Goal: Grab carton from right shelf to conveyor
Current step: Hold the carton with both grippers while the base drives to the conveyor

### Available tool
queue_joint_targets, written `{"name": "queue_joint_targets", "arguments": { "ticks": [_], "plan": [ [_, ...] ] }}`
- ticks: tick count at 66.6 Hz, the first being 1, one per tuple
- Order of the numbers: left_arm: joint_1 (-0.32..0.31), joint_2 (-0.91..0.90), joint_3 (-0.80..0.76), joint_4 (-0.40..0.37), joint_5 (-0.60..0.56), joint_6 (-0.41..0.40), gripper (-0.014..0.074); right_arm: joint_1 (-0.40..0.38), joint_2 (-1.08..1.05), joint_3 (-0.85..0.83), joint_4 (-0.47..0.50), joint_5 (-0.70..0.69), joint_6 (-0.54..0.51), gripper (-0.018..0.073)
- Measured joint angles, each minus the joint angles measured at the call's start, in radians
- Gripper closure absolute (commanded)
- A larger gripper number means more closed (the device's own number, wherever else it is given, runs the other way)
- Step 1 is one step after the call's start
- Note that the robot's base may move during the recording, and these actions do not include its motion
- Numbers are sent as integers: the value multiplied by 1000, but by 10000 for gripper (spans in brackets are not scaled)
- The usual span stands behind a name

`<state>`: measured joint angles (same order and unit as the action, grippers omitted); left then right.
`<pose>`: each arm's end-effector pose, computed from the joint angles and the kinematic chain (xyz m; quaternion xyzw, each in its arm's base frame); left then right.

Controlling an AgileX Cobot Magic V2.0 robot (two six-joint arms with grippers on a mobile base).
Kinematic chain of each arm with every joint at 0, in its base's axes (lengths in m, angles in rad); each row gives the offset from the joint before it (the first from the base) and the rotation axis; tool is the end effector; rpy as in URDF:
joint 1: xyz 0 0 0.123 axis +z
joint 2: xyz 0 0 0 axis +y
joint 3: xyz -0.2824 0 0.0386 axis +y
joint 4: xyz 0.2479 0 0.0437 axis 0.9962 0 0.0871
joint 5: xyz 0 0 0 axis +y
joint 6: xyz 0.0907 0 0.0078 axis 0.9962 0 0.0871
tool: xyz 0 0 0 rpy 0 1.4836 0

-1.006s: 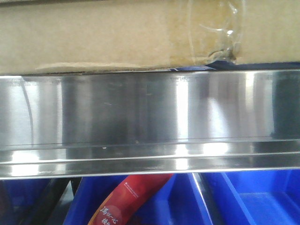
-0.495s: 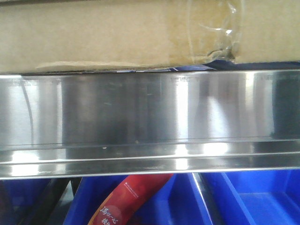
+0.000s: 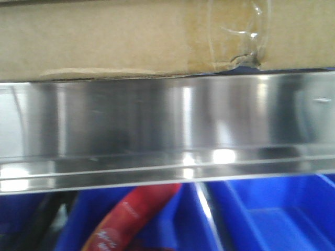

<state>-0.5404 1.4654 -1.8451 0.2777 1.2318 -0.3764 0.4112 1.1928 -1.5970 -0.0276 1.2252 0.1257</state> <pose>0.2581 -0.1274 0.4802 0.0658 0.9087 -0.0480 0.4094 0.1933 0.0817 0.4764 -0.1290 0.9045 0.0945 0.3954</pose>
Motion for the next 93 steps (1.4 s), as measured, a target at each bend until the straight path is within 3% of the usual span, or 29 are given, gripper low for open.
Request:
{"name": "queue_joint_targets", "arguments": {
  "ticks": [93],
  "plan": [
    [0, 0, 0, 2, -4, 0, 616, 0, 0, 0, 0, -2, 0, 627]
  ]
}}
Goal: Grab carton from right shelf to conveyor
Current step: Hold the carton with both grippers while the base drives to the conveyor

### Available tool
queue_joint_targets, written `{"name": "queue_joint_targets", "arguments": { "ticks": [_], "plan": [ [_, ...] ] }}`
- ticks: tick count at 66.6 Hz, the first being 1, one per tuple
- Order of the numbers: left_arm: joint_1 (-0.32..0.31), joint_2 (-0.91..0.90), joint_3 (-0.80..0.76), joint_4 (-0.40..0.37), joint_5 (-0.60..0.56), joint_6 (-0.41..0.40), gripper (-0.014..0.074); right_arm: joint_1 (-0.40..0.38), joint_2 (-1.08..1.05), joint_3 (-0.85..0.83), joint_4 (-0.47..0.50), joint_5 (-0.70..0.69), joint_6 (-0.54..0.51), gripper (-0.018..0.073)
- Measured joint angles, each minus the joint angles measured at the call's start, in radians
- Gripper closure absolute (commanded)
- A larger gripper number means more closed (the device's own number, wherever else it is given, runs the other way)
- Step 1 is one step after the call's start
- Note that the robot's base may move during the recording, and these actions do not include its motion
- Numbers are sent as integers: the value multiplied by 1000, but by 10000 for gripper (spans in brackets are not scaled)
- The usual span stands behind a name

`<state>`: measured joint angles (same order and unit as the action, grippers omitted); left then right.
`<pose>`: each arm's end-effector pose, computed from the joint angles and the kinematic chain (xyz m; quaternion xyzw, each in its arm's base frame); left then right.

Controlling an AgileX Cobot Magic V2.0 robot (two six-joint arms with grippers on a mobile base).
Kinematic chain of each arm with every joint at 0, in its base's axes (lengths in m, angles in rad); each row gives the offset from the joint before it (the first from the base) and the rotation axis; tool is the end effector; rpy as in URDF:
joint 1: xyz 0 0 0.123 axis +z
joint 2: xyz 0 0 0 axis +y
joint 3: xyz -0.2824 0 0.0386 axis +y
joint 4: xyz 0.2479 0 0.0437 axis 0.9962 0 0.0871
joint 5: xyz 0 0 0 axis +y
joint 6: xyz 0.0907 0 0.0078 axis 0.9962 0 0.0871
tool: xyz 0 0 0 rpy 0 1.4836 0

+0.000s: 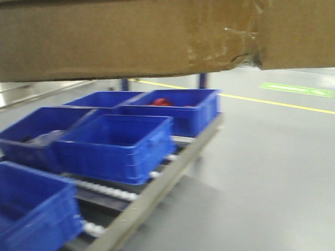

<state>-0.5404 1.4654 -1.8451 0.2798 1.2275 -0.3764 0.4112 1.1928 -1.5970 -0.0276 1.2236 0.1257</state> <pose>0.2584 -0.1274 0.4805 0.0660 0.9077 -0.0479 0.4116 0.1934 0.0818 0.4765 -0.1289 0.9041 0.0947 0.3961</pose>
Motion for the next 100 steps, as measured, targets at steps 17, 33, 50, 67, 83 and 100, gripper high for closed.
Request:
{"name": "queue_joint_targets", "arguments": {
  "ticks": [17, 33, 50, 67, 83, 100],
  "plan": [
    [0, 0, 0, 0, 0, 0, 616, 0, 0, 0, 0, 0, 0, 627],
    [0, 0, 0, 0, 0, 0, 616, 0, 0, 0, 0, 0, 0, 627],
    [0, 0, 0, 0, 0, 0, 616, 0, 0, 0, 0, 0, 0, 627],
    [0, 0, 0, 0, 0, 0, 616, 0, 0, 0, 0, 0, 0, 627],
    [0, 0, 0, 2, 0, 0, 616, 0, 0, 0, 0, 0, 0, 627],
    [0, 0, 0, 2, 0, 0, 616, 0, 0, 0, 0, 0, 0, 627]
  ]
}}
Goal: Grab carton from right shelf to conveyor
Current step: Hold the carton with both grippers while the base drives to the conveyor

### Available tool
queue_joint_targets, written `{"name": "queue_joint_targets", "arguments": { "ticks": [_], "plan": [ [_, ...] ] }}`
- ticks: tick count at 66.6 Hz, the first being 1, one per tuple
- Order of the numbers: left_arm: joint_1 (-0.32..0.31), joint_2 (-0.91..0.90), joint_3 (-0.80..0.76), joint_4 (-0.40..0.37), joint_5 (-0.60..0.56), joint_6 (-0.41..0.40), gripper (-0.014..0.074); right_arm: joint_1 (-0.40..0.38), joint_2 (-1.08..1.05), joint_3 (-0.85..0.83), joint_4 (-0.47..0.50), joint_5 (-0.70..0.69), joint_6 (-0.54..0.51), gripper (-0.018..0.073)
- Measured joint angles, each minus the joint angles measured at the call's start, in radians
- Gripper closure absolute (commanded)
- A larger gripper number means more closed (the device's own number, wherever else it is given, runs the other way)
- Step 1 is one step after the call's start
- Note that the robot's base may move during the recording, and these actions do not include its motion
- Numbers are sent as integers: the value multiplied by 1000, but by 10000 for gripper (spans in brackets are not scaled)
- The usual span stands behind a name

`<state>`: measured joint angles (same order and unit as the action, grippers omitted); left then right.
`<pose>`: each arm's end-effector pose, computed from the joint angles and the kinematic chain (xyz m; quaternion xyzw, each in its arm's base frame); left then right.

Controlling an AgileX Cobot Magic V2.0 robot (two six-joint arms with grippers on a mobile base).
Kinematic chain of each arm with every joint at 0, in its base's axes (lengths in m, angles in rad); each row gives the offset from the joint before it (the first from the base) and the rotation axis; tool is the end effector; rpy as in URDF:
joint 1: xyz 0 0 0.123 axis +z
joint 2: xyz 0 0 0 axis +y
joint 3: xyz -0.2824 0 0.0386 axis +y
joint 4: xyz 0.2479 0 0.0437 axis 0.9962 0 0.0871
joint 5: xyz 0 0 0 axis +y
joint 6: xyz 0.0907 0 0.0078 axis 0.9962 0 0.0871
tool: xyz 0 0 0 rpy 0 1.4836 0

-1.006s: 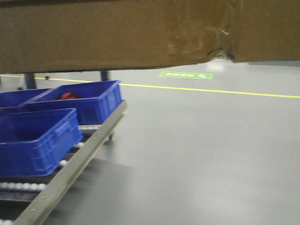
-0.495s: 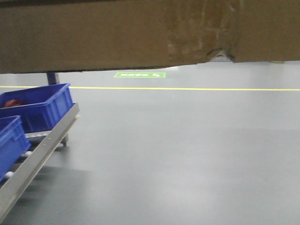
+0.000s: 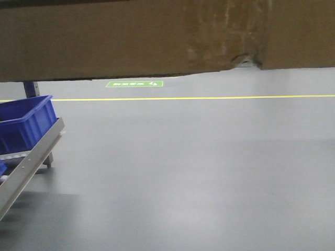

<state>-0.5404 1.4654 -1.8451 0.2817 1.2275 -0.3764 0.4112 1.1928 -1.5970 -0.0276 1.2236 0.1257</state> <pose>0.2584 -0.1272 0.4805 0.0659 0.9076 -0.0470 0.4119 0.1934 0.0818 0.4765 -0.1289 0.9041 0.0947 0.3961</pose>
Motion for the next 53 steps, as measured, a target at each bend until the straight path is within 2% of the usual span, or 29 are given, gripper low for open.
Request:
{"name": "queue_joint_targets", "arguments": {
  "ticks": [53],
  "plan": [
    [-2, -1, 0, 4, 0, 0, 616, 0, 0, 0, 0, 0, 0, 627]
  ]
}}
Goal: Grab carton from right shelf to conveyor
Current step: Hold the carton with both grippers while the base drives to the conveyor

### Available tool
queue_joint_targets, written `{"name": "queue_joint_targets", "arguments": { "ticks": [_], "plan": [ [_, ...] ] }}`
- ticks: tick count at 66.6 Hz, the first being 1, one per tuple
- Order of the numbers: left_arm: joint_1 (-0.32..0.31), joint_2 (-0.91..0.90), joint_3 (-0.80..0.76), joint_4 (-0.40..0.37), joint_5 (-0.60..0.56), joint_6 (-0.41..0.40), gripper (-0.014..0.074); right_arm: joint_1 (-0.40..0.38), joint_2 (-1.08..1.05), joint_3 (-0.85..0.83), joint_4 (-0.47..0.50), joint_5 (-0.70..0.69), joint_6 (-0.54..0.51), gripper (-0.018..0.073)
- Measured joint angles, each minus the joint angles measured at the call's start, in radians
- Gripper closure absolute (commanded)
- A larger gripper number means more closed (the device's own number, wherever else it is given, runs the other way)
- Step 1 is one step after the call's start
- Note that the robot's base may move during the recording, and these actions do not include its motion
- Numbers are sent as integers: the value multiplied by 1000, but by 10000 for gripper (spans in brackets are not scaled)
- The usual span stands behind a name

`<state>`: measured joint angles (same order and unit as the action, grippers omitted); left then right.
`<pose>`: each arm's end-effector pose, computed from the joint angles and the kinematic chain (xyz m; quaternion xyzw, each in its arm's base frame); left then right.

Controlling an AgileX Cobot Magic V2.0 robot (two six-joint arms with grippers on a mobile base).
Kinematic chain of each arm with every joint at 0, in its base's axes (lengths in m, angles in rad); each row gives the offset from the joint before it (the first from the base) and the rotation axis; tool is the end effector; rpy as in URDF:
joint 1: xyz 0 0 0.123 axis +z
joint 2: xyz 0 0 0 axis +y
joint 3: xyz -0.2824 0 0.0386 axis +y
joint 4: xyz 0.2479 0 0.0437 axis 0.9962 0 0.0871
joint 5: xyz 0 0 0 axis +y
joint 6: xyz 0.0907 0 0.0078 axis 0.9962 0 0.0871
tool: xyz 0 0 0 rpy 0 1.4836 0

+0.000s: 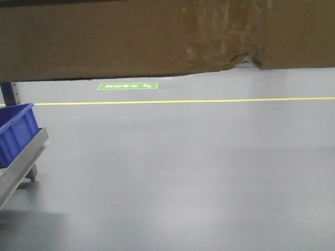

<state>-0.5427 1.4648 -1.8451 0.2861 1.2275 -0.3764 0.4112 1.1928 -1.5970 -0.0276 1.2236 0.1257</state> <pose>0.2581 -0.1274 0.4808 0.0667 0.9072 -0.0456 0.4130 0.1934 0.0818 0.4765 -0.1289 0.9041 0.0947 0.3961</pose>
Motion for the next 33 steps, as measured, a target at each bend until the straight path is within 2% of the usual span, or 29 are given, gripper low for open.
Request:
{"name": "queue_joint_targets", "arguments": {
  "ticks": [33],
  "plan": [
    [0, -2, 0, 1, 0, 0, 616, 0, 0, 0, 0, -2, 0, 627]
  ]
}}
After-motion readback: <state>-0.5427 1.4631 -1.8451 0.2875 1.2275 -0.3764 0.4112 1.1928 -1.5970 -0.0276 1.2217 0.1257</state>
